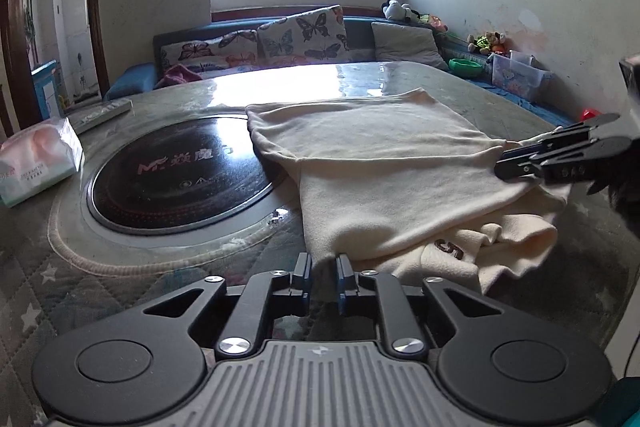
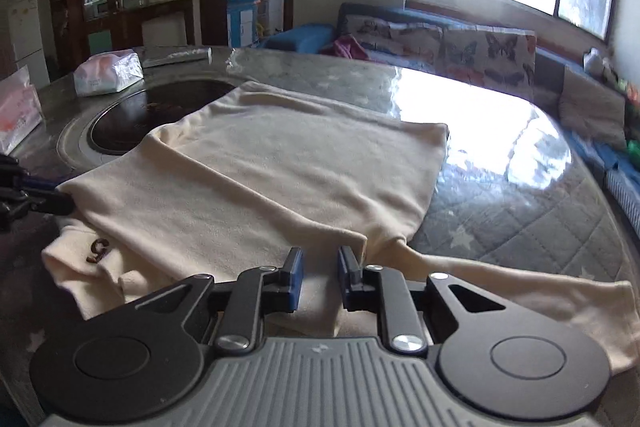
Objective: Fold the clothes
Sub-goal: 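Grasp the sweatshirt side near the logo with the right gripper, then lift the gripped side with the right gripper and fold it over the body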
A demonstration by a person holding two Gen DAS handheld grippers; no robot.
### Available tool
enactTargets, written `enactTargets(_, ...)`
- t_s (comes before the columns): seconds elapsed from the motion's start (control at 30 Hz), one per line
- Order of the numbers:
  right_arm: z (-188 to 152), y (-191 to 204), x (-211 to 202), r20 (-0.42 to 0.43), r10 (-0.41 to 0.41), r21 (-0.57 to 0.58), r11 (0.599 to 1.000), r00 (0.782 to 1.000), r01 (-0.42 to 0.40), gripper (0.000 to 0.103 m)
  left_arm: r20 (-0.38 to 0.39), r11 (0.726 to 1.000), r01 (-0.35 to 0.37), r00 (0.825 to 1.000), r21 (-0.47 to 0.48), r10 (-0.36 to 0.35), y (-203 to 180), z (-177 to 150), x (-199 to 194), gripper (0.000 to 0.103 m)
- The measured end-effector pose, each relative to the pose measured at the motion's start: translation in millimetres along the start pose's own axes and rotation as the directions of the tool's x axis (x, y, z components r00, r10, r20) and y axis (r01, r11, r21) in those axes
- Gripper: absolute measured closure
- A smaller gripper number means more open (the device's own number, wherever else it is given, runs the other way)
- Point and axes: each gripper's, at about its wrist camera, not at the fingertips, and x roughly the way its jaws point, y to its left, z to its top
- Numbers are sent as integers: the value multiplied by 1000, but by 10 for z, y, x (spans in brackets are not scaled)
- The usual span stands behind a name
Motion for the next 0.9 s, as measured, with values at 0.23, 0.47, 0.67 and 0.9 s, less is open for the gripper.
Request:
enactTargets(0.23,-174,-467,-396,36,-108,166,981,994,100,72,47,1000,-23,999,2,23,25,168,-101,82)
enactTargets(0.47,-556,-1302,-639,-45,-369,346,866,928,361,66,62,997,48,997,53,-51,-293,390,90,82)
enactTargets(0.67,-729,-1728,-685,-81,-443,435,790,893,432,61,48,986,126,990,113,-132,-724,604,369,82)
enactTargets(0.9,-818,-1861,-580,-88,-409,489,777,908,397,71,-4,965,197,980,176,-199,-1183,789,710,82)
